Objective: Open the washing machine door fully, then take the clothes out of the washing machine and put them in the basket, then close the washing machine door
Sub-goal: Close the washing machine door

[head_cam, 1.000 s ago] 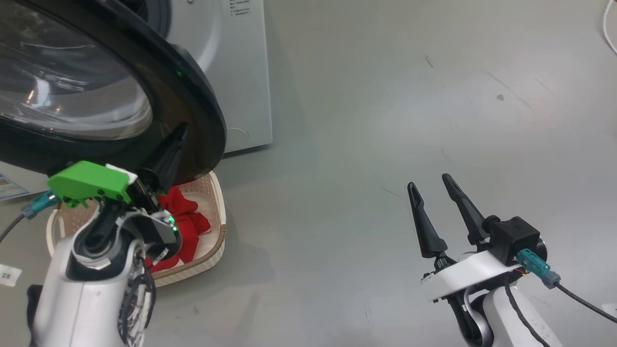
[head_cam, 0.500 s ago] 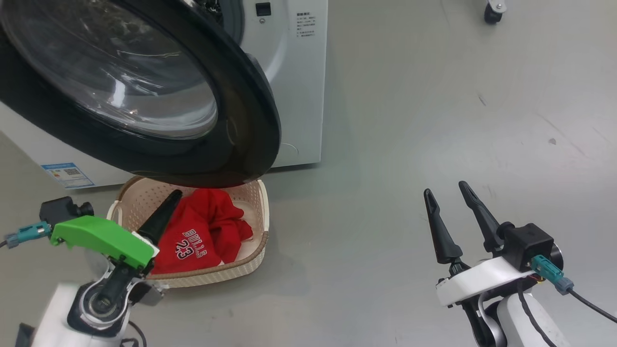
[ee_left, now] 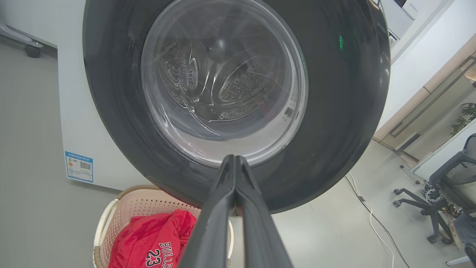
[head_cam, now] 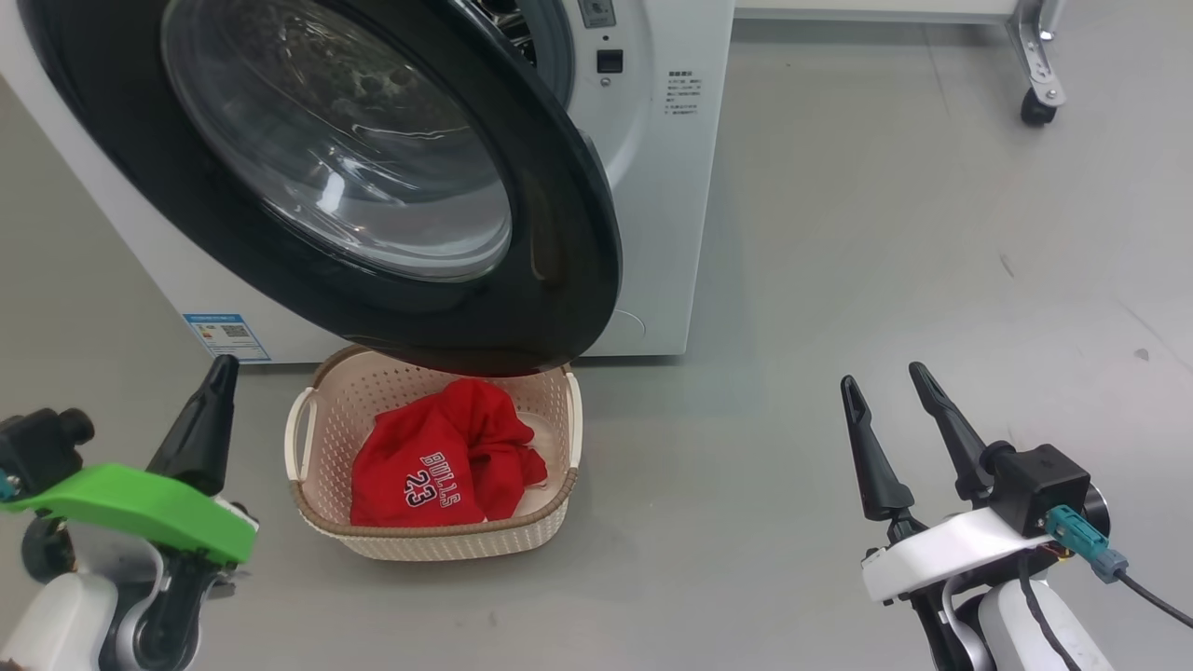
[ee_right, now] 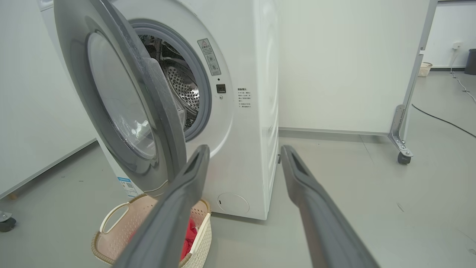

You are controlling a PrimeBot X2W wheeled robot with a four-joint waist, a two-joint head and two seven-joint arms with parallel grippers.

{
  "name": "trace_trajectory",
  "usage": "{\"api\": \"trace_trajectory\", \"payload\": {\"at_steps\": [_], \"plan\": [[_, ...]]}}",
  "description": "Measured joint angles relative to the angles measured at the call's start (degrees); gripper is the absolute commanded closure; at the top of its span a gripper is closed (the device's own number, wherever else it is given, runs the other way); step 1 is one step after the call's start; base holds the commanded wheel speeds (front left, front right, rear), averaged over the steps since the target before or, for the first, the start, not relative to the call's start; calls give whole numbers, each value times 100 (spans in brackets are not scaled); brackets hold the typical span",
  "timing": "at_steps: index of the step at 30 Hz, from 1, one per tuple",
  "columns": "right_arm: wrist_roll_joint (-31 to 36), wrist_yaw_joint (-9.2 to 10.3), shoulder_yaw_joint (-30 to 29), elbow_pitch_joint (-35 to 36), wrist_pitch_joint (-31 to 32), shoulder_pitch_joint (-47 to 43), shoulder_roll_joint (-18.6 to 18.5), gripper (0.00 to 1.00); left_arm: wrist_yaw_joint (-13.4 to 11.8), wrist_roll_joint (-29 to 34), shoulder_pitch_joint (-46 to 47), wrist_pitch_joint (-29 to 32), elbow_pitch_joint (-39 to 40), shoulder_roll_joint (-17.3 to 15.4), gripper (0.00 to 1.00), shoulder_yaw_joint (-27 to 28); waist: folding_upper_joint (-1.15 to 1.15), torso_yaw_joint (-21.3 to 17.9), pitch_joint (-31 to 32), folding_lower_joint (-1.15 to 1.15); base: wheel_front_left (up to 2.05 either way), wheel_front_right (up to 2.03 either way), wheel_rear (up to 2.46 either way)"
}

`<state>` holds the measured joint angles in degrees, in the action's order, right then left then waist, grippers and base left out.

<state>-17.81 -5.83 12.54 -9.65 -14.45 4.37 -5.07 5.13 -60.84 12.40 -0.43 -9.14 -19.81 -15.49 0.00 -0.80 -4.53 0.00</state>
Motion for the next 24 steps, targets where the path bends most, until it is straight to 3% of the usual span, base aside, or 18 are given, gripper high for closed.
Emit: {"api": "trace_trajectory", "payload": {"at_steps": [13, 24], "plan": [[33, -8, -18, 81, 0, -28, -1, 0, -140, 1300, -609, -1206, 37, -171, 100, -170, 0, 192, 158, 0, 0, 0, 0], [32, -13, -14, 88, 0, -160, 5, 0, -433, 1825, -860, -1334, 41, -77, 100, -198, 0, 245, 213, 0, 0, 0, 0]]}}
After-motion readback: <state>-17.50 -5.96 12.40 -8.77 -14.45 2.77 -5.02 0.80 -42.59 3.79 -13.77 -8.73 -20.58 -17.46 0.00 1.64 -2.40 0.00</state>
